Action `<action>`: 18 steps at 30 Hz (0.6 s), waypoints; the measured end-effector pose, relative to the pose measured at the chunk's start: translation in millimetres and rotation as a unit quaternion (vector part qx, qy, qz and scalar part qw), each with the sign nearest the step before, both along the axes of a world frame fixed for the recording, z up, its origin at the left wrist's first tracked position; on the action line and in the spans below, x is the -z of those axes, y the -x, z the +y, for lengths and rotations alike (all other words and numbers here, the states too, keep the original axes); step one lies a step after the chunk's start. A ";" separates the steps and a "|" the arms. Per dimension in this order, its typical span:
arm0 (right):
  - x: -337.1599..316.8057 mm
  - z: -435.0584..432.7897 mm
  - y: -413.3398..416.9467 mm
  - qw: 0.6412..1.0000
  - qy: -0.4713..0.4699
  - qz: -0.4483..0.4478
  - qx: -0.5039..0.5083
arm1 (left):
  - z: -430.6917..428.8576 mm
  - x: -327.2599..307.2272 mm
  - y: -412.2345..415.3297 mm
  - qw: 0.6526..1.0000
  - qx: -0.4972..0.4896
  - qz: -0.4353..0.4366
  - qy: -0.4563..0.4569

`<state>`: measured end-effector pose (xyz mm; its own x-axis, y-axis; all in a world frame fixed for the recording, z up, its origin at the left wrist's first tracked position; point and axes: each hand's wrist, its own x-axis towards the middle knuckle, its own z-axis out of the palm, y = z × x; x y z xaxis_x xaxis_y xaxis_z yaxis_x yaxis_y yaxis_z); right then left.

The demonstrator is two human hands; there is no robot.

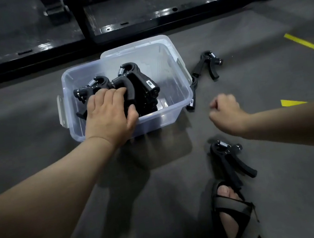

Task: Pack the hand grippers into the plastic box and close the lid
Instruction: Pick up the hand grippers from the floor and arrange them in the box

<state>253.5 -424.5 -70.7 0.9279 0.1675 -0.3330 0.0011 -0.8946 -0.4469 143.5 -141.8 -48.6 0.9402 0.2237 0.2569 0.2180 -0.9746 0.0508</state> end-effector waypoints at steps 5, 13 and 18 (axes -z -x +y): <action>31.4 -42.3 30.5 0.914 0.291 0.217 -0.180 | -1.2 0.3 0.1 1.000 -0.006 0.012 -0.008; 50.2 -37.4 35.3 0.869 0.382 0.117 -0.292 | -1.6 0.0 -2.6 1.000 -0.014 0.018 -0.014; 48.9 -28.8 34.9 0.923 0.208 0.091 -0.310 | -1.8 0.9 -2.7 1.000 -0.011 0.012 -0.016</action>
